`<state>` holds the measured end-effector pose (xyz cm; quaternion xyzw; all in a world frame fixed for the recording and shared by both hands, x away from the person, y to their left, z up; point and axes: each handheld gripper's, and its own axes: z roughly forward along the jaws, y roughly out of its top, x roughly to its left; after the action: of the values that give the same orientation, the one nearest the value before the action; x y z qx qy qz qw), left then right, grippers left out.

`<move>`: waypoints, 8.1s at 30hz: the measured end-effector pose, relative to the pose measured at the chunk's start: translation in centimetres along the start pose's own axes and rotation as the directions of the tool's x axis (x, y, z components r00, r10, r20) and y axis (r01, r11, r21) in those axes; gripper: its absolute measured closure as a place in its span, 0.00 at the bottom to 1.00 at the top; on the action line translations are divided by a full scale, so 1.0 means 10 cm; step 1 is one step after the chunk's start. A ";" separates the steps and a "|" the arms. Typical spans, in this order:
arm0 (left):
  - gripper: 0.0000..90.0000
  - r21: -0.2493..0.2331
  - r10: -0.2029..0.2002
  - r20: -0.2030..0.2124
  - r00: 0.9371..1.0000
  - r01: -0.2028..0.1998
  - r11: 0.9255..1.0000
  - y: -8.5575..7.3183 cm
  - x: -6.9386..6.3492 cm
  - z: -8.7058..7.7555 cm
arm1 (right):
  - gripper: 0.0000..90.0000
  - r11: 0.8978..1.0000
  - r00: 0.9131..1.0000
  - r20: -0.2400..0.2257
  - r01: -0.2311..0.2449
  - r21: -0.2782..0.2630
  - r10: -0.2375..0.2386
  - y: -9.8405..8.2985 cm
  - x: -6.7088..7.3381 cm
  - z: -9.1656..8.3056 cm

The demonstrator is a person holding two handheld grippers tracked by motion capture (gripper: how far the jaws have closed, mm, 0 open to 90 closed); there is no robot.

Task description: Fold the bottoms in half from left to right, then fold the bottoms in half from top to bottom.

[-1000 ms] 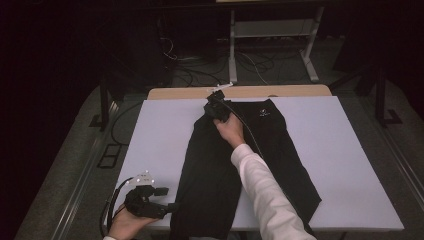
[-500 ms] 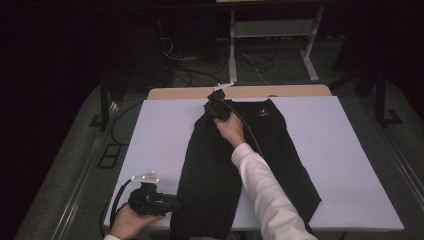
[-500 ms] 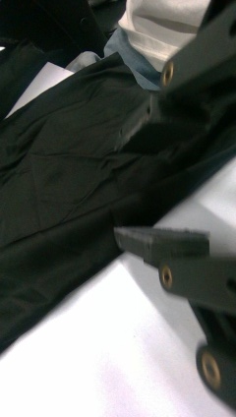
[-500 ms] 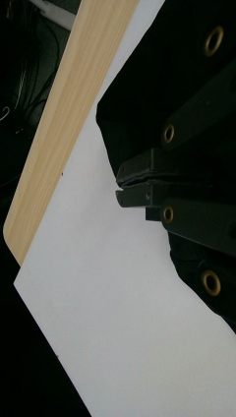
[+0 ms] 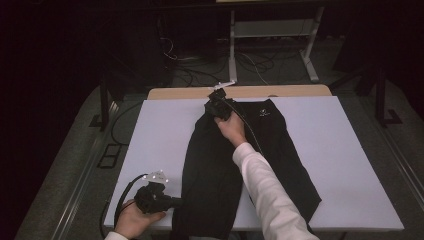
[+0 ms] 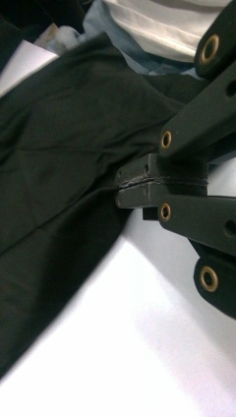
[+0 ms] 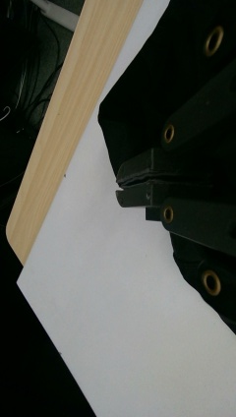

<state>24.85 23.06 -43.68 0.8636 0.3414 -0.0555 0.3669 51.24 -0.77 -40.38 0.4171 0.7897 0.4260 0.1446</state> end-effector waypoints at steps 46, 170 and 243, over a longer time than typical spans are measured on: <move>0.99 -0.054 0.209 0.218 0.953 -0.202 0.978 0.57 -0.74 0.48 | 0.96 0.994 0.993 0.044 -0.105 -0.025 0.106 -0.05 -0.88 -0.66; 0.99 -0.007 0.196 0.332 0.923 -0.205 0.979 1.91 -1.70 2.36 | 0.27 0.987 0.986 0.065 -0.158 0.027 0.156 -0.82 -2.03 -1.61; 0.00 -0.302 0.198 -0.013 0.980 -0.193 0.934 2.10 -0.49 1.15 | 0.00 0.993 0.992 -0.036 -0.117 0.008 0.117 -1.03 -1.78 -1.95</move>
<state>36.09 2.19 -37.80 0.8265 0.2552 0.0266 0.5010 45.20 -28.47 -39.24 0.4553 0.7677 0.4388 0.1038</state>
